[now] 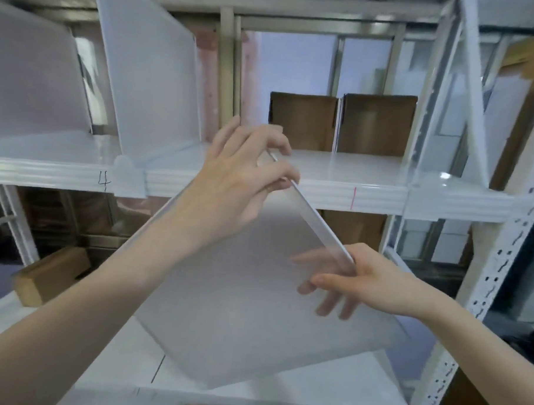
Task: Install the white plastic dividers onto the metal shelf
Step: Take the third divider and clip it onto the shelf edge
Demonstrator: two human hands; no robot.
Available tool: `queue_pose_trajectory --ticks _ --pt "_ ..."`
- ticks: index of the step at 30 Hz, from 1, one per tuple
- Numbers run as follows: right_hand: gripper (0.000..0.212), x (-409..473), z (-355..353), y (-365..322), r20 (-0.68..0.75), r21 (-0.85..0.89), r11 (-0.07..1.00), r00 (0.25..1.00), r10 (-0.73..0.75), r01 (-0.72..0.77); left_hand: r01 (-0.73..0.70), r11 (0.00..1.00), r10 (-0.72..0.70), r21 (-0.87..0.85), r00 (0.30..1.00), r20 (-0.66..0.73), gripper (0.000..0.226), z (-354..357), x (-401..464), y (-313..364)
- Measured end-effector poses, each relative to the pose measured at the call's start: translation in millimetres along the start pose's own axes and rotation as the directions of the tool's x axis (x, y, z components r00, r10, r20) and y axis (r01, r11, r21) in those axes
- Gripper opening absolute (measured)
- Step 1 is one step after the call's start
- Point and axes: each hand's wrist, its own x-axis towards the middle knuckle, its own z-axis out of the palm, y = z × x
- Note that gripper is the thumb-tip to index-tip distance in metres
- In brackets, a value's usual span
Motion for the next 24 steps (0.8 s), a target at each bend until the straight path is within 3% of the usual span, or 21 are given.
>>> queue_pose_trajectory --ticks 5,10,18,24 --pt "0.03 -27 -35 -21 -0.169 0.065 0.993 0.982 -0.088 0.1 0.043 0.998 -0.052 -0.054 0.983 -0.177 0.045 -15 48 33" --pt "0.03 -49 -67 -45 -0.373 0.151 0.95 0.906 -0.2 0.272 0.138 0.989 -0.145 -0.046 0.966 -0.212 0.071 -19 74 55" --pt "0.033 -60 -106 -68 -0.653 0.099 0.859 0.684 -0.325 0.503 0.407 0.884 -0.412 -0.23 0.911 0.026 0.094 5 90 63" --pt "0.032 -46 -110 -79 -0.764 0.073 0.823 0.562 -0.316 0.563 0.508 0.763 -0.434 -0.4 0.861 0.266 0.095 21 104 64"
